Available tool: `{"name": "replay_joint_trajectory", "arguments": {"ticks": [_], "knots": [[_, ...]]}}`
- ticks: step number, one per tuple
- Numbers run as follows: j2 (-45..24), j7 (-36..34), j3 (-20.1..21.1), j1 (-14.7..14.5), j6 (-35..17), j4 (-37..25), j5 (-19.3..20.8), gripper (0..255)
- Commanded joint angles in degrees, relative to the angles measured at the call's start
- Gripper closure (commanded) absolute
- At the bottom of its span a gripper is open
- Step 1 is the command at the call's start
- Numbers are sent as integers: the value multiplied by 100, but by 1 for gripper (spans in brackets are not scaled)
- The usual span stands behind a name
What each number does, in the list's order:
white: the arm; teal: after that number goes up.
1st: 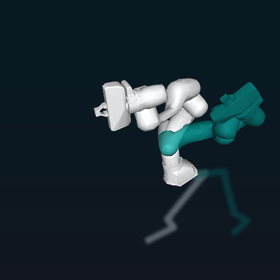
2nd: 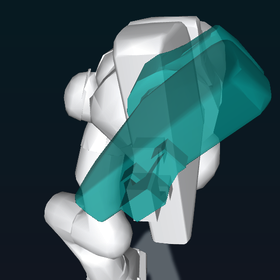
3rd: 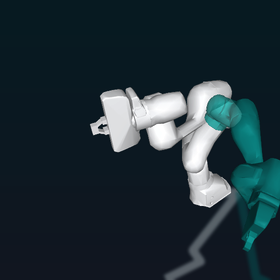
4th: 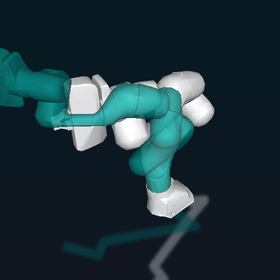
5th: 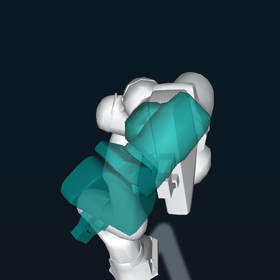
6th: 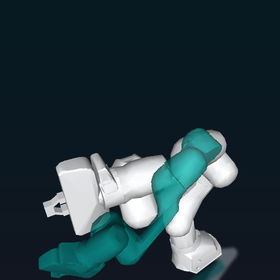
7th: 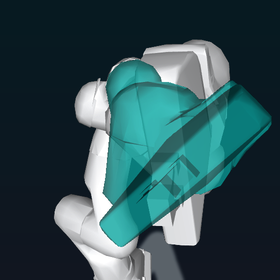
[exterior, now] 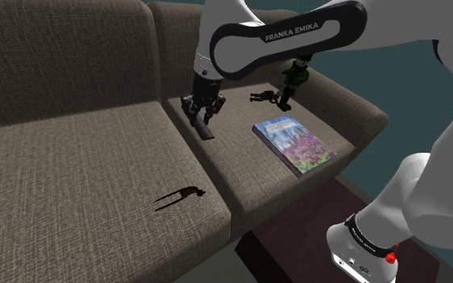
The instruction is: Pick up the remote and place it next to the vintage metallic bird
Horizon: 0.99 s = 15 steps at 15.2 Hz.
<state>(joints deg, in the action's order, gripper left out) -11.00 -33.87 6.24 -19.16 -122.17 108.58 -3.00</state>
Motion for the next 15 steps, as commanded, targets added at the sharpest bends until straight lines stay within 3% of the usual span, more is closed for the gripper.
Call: {"name": "replay_joint_trajectory", "arguments": {"ticks": [1, 6, 15], "knots": [[-110, -279, 92, -157, 19, -145, 50, 255], [-399, -913, 287, -542, 98, -540, 186, 255], [-678, -912, 272, -557, -511, -207, 224, 255]]}}
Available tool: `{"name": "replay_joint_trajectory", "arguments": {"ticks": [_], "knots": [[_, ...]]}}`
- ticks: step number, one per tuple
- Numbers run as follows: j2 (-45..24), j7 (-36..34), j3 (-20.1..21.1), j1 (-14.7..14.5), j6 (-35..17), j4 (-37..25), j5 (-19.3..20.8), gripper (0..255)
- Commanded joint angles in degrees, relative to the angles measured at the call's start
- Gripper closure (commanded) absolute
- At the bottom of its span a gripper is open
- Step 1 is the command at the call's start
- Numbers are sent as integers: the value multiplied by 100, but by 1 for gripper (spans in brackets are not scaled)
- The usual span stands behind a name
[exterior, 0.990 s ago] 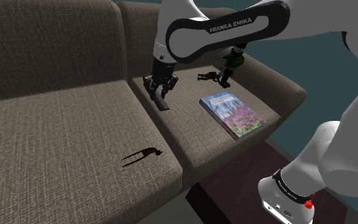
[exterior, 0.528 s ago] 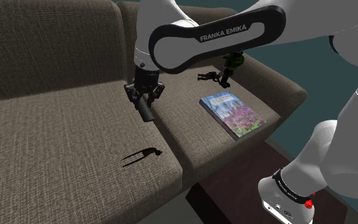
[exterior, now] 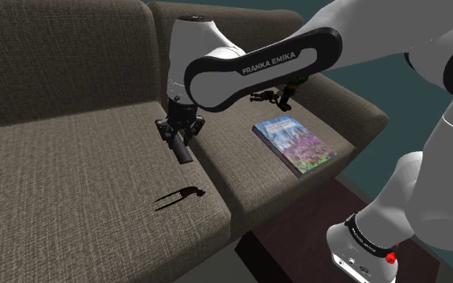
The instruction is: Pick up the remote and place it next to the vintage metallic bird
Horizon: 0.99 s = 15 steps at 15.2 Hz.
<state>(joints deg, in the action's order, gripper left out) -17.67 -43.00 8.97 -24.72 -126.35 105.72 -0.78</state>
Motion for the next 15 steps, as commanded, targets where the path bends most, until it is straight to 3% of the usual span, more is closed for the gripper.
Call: {"name": "replay_joint_trajectory", "arguments": {"ticks": [1, 6, 14, 15], "knots": [[-47, 0, -2, -3, -159, 109, 7, 255], [-241, -4, -15, -15, -484, 241, 35, 255], [-241, -4, -15, -15, -484, 241, 35, 255], [-241, -4, -15, -15, -484, 241, 35, 0]]}}
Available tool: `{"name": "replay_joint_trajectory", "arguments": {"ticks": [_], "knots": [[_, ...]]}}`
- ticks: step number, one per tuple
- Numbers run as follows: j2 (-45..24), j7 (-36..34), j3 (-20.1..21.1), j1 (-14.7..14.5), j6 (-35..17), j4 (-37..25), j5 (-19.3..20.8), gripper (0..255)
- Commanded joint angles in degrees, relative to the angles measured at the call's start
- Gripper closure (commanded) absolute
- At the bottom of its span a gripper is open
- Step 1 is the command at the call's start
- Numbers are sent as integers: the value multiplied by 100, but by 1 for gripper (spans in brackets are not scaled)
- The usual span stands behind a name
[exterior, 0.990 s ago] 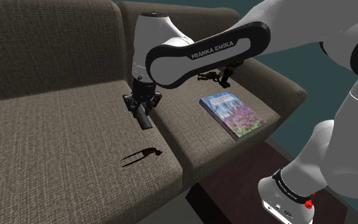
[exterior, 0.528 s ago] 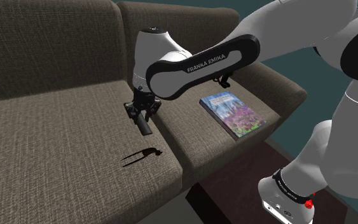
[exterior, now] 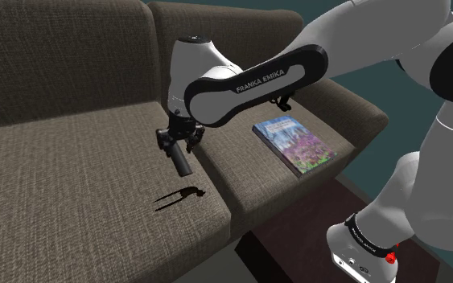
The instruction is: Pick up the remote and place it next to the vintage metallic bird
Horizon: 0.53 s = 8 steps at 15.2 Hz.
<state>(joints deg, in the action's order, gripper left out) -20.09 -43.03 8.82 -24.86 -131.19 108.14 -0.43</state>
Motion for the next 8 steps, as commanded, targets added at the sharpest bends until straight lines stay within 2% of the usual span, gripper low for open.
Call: {"name": "replay_joint_trajectory", "arguments": {"ticks": [1, 5, 8], "knots": [[0, 0, 0, 0, 0, 0, 0, 0], [0, 0, 0, 0, -1, 0, 0, 0], [319, 32, 14, 37, 473, -157, -50, 0]]}}
